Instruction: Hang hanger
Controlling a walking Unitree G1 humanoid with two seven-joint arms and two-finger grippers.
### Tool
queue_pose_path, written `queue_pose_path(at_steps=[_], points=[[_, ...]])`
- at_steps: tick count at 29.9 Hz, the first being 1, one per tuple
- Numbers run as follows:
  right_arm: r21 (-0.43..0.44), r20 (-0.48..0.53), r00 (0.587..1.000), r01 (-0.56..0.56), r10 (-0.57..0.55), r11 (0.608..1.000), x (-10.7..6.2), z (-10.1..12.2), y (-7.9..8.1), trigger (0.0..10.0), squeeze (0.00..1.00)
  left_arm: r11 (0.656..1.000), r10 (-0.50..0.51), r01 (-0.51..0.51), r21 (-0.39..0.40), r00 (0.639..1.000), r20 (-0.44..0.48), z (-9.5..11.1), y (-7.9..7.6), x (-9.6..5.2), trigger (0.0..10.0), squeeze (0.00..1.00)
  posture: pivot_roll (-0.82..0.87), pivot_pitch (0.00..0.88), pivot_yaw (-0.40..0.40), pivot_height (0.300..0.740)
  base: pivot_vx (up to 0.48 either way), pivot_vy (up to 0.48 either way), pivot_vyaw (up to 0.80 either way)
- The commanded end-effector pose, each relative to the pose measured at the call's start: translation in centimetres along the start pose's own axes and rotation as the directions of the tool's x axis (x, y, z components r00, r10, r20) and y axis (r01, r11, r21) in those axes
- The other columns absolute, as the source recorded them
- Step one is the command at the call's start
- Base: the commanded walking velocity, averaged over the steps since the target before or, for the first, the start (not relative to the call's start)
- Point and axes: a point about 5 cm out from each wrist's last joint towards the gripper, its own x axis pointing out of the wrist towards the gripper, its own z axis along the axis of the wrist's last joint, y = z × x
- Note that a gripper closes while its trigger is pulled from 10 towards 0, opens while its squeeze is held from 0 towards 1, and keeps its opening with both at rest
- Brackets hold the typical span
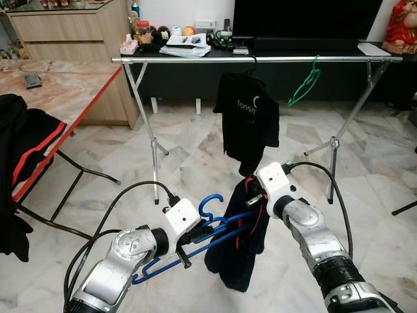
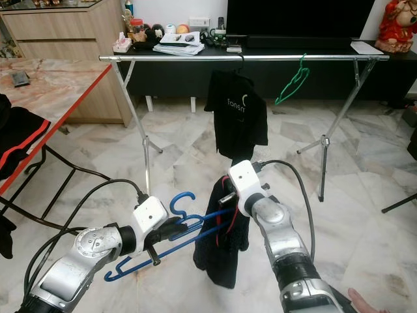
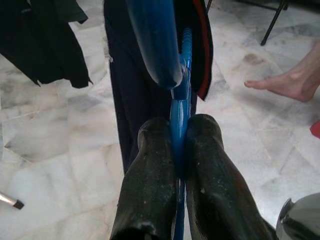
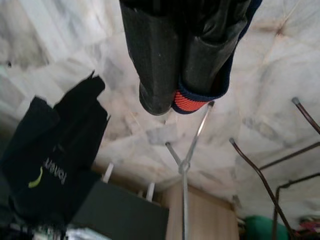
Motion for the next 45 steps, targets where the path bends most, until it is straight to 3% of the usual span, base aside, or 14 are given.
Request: queue_pose_path(at_steps=[1, 8, 14, 18, 26, 35, 39, 45], points=[[-0.04, 0.077, 0.997, -0.026, 0.029, 0.999, -0.1, 2.4, 0.0, 10.0, 0.0, 1.0, 0.015, -0.015, 0.025, 1.0, 0.017, 0.6, 0.4, 0.2, 10.0, 0.0, -0.04, 0.069, 0.01, 0.74, 0.0, 0.0, 0.0], [-0.051, 0.136, 0.991, 0.004, 0.003, 0.999, -0.4, 4.5, -0.3, 10.0, 0.0, 0.993, 0.105, -0.102, 0.066, 0.994, -0.034, 0.2, 1.4, 0.4, 10.0, 0.0, -0.04, 0.068, 0.009, 0.74, 0.0, 0.0, 0.0], [-0.065, 0.132, 0.991, -0.023, 0.032, 0.998, -0.7, 4.4, 0.4, 10.0, 0.0, 0.991, 0.126, -0.125, 0.055, 0.992, -0.012, 0.4, 1.7, 0.3, 10.0, 0.0, -0.04, 0.068, 0.007, 0.74, 0.0, 0.0, 0.0], [-0.018, 0.209, 0.975, -0.068, 0.07, 0.998, -1.3, 6.3, 1.3, 10.0, 0.0, 0.986, 0.159, -0.159, 0.056, 0.987, 0.003, 0.7, 1.8, 0.7, 10.0, 0.0, -0.04, 0.067, 0.008, 0.74, 0.0, 0.0, 0.0], [-0.025, 0.224, 0.969, -0.101, 0.104, 0.995, -1.7, 6.6, 2.3, 10.0, 0.0, 0.987, 0.158, -0.159, 0.009, 0.984, 0.077, 2.0, 1.5, 1.3, 10.0, 0.0, -0.04, 0.069, 0.009, 0.74, 0.0, 0.0, 0.0], [-0.015, 0.216, 0.974, -0.07, 0.072, 0.997, -2.2, 7.1, 2.3, 10.0, 0.0, 0.97, 0.237, -0.237, 0.055, 0.971, -0.004, 1.2, 2.4, 1.2, 10.0, 0.0, -0.05, 0.074, 0.01, 0.74, 0.0, 0.0, 0.0], [-0.011, 0.207, 0.975, -0.078, 0.079, 0.997, -2.2, 7.0, 2.5, 10.0, 0.0, 0.953, 0.3, -0.3, 0.03, 0.954, 0.01, 1.4, 3.3, 1.0, 10.0, 0.0, -0.04, 0.075, 0.011, 0.74, 0.0, 0.0, 0.0], [-0.047, 0.232, 0.963, -0.128, 0.136, 0.991, -2.6, 7.6, 3.2, 10.0, 0.0, 0.985, 0.173, -0.17, -0.033, 0.979, 0.107, 2.7, 1.9, 1.3, 10.0, 0.0, -0.05, 0.075, 0.011, 0.74, 0.0, 0.0, 0.0]])
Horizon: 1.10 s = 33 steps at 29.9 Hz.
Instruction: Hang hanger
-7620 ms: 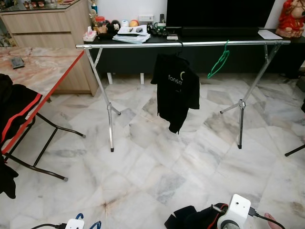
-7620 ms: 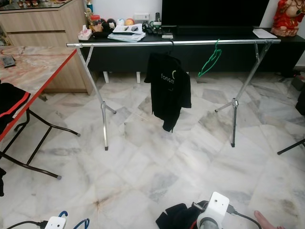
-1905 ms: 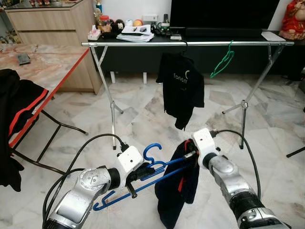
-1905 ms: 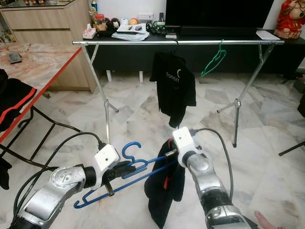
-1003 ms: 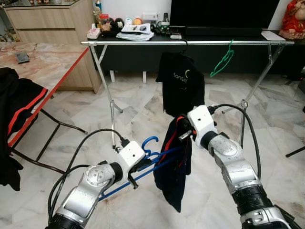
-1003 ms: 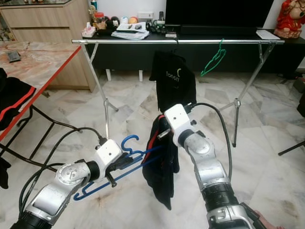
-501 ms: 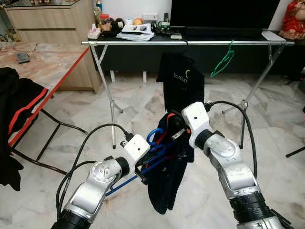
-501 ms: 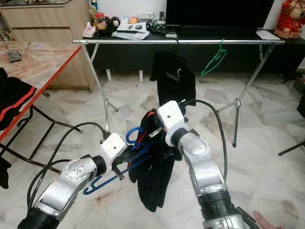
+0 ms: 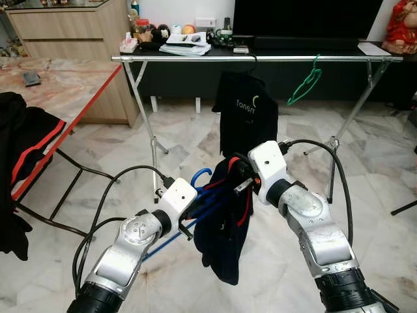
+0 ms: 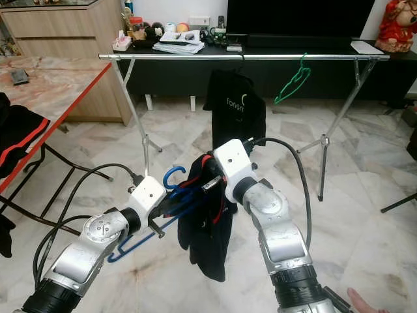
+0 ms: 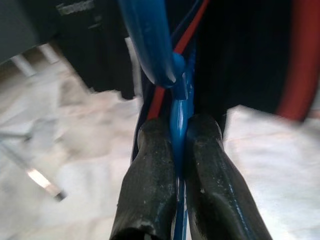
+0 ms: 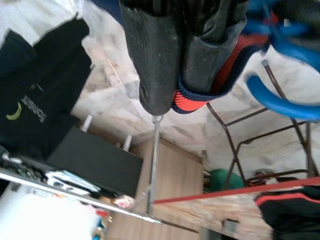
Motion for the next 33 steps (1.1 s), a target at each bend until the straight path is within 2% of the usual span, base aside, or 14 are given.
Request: queue_pose_path(at_steps=[1, 8, 11, 18, 27, 33], points=[[-0.014, 0.044, 0.999, -0.028, 0.028, 1.0, -0.2, 1.1, 0.4, 10.0, 0.0, 0.999, -0.041, 0.042, -0.021, 0.998, 0.053, 1.0, -0.6, 0.0, 10.0, 0.0, -0.05, 0.075, 0.01, 0.74, 0.0, 0.0, 0.0], [-0.041, 0.082, 0.991, -0.099, 0.102, 0.994, -0.4, 2.1, 1.3, 10.0, 0.0, 0.998, -0.012, 0.018, -0.062, 0.996, 0.088, 1.5, -0.6, 0.3, 10.0, 0.0, -0.05, 0.075, 0.009, 0.74, 0.0, 0.0, 0.0], [-0.072, 0.097, 0.979, -0.171, 0.178, 0.983, -0.8, 2.1, 2.3, 10.0, 0.0, 0.995, -0.008, 0.021, -0.101, 0.992, 0.127, 2.1, -0.5, 0.4, 10.0, 0.0, -0.05, 0.077, 0.008, 0.74, 0.0, 0.0, 0.0], [-0.067, 0.104, 0.975, -0.19, 0.196, 0.98, -1.2, 2.1, 2.4, 10.0, 0.0, 0.992, -0.006, 0.023, -0.121, 0.99, 0.141, 2.3, -0.6, 0.4, 10.0, 0.0, -0.05, 0.078, 0.007, 0.74, 0.0, 0.0, 0.0], [-0.061, 0.113, 0.968, -0.22, 0.226, 0.974, -1.9, 2.1, 2.8, 10.0, 0.0, 0.988, 0.077, -0.054, -0.141, 0.984, 0.16, 2.7, 0.0, 0.7, 10.0, 0.0, -0.05, 0.078, 0.007, 0.74, 0.0, 0.0, 0.0], [-0.056, 0.092, 0.971, -0.215, 0.22, 0.975, -2.1, 1.5, 2.7, 10.0, 0.0, 0.988, 0.08, -0.057, -0.145, 0.983, 0.163, 2.8, 0.2, 0.6, 10.0, 0.0, -0.05, 0.078, 0.005, 0.74, 0.0, 0.0, 0.0]])
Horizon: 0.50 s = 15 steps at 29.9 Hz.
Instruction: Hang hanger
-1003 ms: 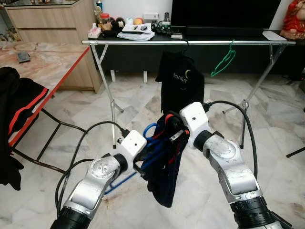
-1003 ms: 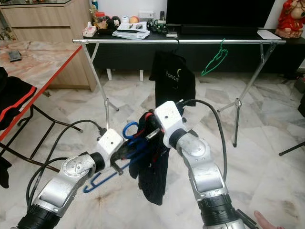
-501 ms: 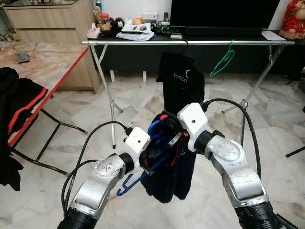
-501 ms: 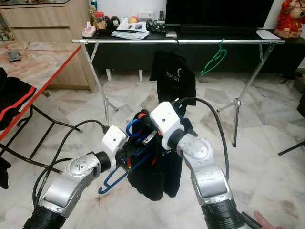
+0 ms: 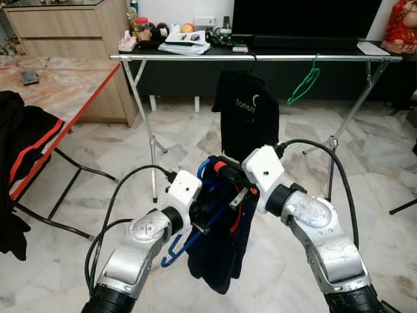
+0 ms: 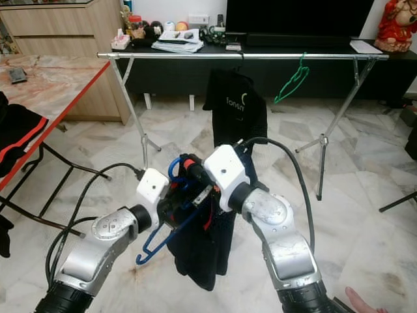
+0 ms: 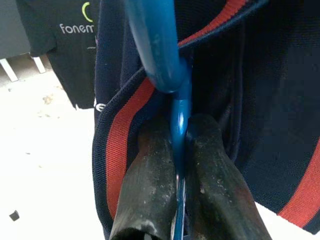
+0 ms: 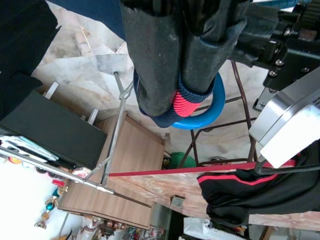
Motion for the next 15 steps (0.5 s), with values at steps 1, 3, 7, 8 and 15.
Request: queue_pose_path(at_steps=[1, 3, 7, 8, 15], points=[[-0.004, 0.013, 0.999, -0.037, 0.037, 0.999, 0.05, 0.29, 0.71, 10.0, 0.0, 1.0, 0.011, -0.012, 0.016, 0.998, 0.067, 1.56, 0.32, 0.13, 10.0, 0.0, -0.05, 0.078, 0.005, 0.74, 0.0, 0.0, 0.0], [-0.004, 0.013, 0.999, -0.037, 0.037, 0.999, 0.05, 0.29, 0.71, 10.0, 0.0, 1.0, 0.011, -0.012, 0.016, 0.998, 0.067, 1.56, 0.32, 0.13, 10.0, 0.0, -0.05, 0.078, 0.005, 0.74, 0.0, 0.0, 0.0], [-0.004, 0.013, 0.999, -0.037, 0.037, 0.999, 0.05, 0.29, 0.71, 10.0, 0.0, 1.0, 0.011, -0.012, 0.016, 0.998, 0.067, 1.56, 0.32, 0.13, 10.0, 0.0, -0.05, 0.078, 0.005, 0.74, 0.0, 0.0, 0.0], [-0.004, 0.013, 0.999, -0.037, 0.037, 0.999, 0.05, 0.29, 0.71, 10.0, 0.0, 1.0, 0.011, -0.012, 0.016, 0.998, 0.067, 1.56, 0.32, 0.13, 10.0, 0.0, -0.05, 0.078, 0.005, 0.74, 0.0, 0.0, 0.0], [-0.004, 0.013, 0.999, -0.037, 0.037, 0.999, 0.05, 0.29, 0.71, 10.0, 0.0, 1.0, 0.011, -0.012, 0.016, 0.998, 0.067, 1.56, 0.32, 0.13, 10.0, 0.0, -0.05, 0.078, 0.005, 0.74, 0.0, 0.0, 0.0]])
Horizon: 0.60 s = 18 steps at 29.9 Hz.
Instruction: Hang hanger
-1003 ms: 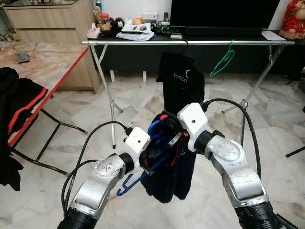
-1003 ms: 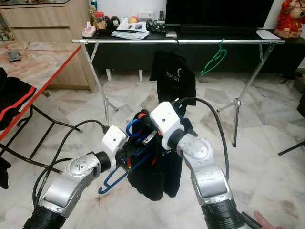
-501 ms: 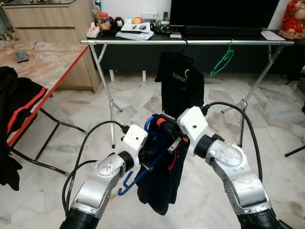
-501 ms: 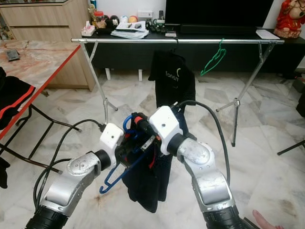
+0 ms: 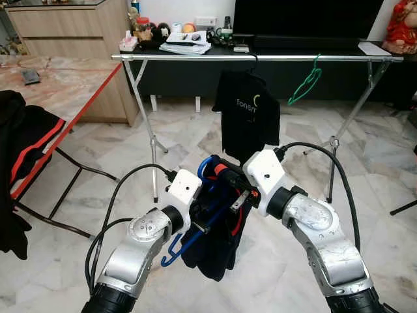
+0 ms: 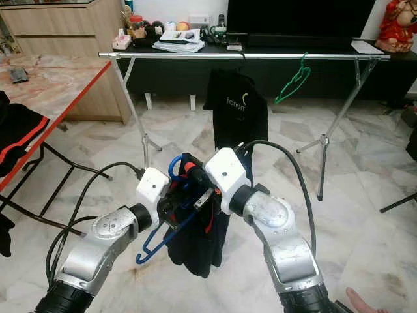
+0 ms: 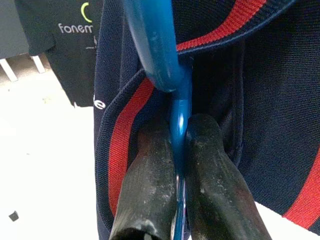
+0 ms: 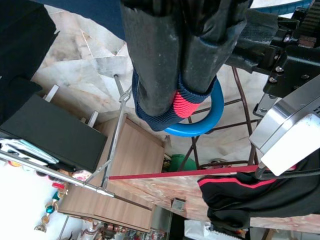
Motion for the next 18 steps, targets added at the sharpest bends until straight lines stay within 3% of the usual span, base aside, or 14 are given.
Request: queue_pose_path(at_steps=[1, 15, 16, 17, 18], points=[[-0.007, 0.017, 0.999, -0.038, 0.038, 0.999, 0.1, 0.5, 0.7, 10.0, 0.0, 1.0, 0.011, -0.012, 0.016, 0.998, 0.067, 1.6, 0.3, 0.1, 10.0, 0.0, -0.05, 0.078, 0.005, 0.74, 0.0, 0.0, 0.0], [-0.005, 0.013, 0.999, -0.033, 0.033, 0.999, 0.0, 0.4, 0.6, 10.0, 0.0, 1.0, 0.014, -0.015, 0.015, 0.998, 0.068, 1.5, 0.3, 0.1, 10.0, 0.0, -0.05, 0.078, 0.005, 0.74, 0.0, 0.0, 0.0], [0.057, 0.036, 0.99, 0.131, -0.134, 0.99, 0.0, 0.7, -1.7, 10.0, 0.63, 1.0, 0.0, 0.0, 0.006, 0.997, 0.076, 1.6, 0.1, 0.1, 10.0, 0.0, -0.05, 0.076, 0.004, 0.74, 0.0, 0.0, 0.0], [0.057, 0.036, 0.99, 0.131, -0.134, 0.99, 0.0, 0.7, -1.7, 10.0, 0.63, 1.0, 0.0, 0.0, 0.006, 0.997, 0.076, 1.6, 0.1, 0.1, 10.0, 0.0, -0.05, 0.076, 0.004, 0.74, 0.0, 0.0, 0.0], [0.15, 0.048, 0.945, 0.314, -0.325, 0.937, -0.2, 1.0, -4.2, 10.0, 0.55, 1.0, -0.021, 0.021, -0.006, 0.996, 0.085, 1.7, -0.3, 0.1, 10.0, 0.0, -0.05, 0.076, 0.004, 0.74, 0.0, 0.0, 0.0]])
